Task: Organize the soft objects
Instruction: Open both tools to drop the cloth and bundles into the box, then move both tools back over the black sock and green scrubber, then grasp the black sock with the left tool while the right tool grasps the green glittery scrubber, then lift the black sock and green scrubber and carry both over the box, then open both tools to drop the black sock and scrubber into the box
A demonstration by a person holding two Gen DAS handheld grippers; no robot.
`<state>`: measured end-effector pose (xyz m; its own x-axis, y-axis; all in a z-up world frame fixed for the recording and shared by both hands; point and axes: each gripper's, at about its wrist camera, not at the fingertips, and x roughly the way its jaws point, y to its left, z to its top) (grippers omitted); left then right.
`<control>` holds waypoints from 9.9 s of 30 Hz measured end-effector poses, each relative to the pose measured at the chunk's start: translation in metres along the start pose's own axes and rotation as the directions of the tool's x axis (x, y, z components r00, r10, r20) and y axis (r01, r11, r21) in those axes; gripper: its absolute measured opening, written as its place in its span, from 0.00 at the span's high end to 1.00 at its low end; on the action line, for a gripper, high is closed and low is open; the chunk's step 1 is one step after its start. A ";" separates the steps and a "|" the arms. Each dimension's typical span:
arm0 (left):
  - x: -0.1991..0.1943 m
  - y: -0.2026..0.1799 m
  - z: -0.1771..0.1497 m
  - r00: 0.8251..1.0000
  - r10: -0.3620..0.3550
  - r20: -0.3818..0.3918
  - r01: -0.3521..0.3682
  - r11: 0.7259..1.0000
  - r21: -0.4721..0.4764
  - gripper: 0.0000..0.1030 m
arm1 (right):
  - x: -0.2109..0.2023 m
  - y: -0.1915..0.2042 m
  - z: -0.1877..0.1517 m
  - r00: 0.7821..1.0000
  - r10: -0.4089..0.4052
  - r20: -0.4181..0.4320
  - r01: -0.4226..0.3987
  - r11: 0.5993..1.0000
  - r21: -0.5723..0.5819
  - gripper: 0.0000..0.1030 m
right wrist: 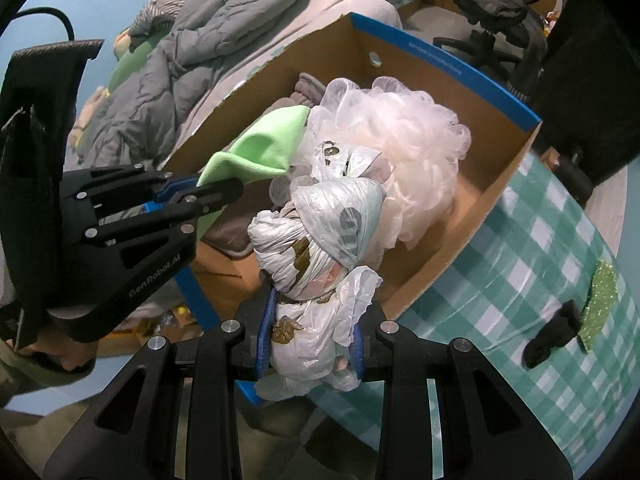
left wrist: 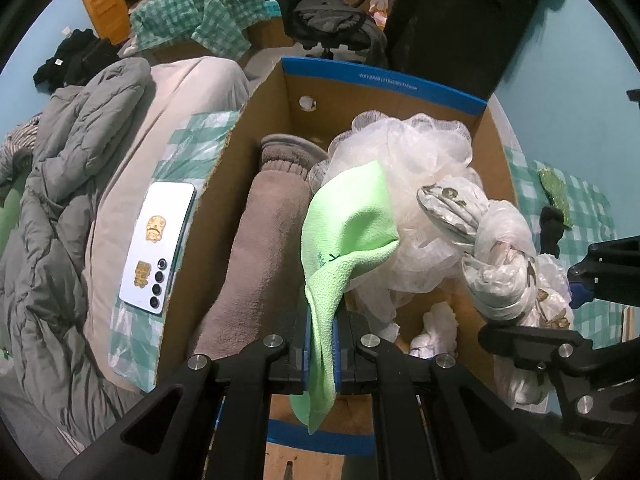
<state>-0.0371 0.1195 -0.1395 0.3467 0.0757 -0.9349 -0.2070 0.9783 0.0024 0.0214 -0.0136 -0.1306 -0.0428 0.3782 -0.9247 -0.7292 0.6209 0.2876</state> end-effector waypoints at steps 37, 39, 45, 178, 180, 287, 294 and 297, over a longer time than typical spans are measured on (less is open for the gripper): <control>-0.049 -0.026 -0.001 0.999 -0.020 0.051 0.023 0.999 -0.047 0.40 | -0.058 -0.045 -0.024 0.992 -0.113 0.063 0.105 0.988 0.113 0.26; -0.052 -0.032 0.001 0.998 -0.026 0.052 0.028 0.999 -0.038 0.40 | -0.062 -0.052 -0.028 0.991 -0.122 0.063 0.113 0.985 0.129 0.26; -0.058 -0.055 0.005 0.997 -0.048 0.062 0.049 0.999 -0.009 0.34 | -0.074 -0.075 -0.045 0.987 -0.145 0.066 0.131 0.975 0.182 0.26; 0.059 -0.306 0.042 0.987 -0.095 -0.129 0.138 0.910 0.391 0.61 | -0.082 -0.291 -0.161 0.974 -0.226 0.031 0.201 0.912 0.358 0.86; 0.051 -0.299 0.042 0.987 -0.102 -0.121 0.141 0.918 0.372 0.61 | -0.087 -0.286 -0.159 0.974 -0.224 0.041 0.196 0.916 0.351 0.86; -0.057 0.002 0.042 0.999 -0.019 0.041 0.023 0.994 -0.103 0.23 | -0.060 -0.051 0.055 0.991 -0.073 0.116 0.063 0.994 0.084 0.37; -0.080 -0.007 0.032 0.998 -0.011 0.059 0.017 0.993 -0.113 0.20 | -0.079 -0.054 0.040 0.989 -0.072 0.128 0.060 0.993 0.099 0.37; -0.093 -0.010 0.030 0.997 -0.005 0.076 0.013 0.993 -0.117 0.15 | -0.091 -0.054 0.033 0.987 -0.082 0.141 0.067 0.992 0.105 0.37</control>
<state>-0.0400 0.1082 -0.0418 0.4166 0.0858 -0.9050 -0.3077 0.9501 -0.0516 0.0868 -0.0592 -0.0537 0.1137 0.4192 -0.9007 -0.6544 0.7138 0.2496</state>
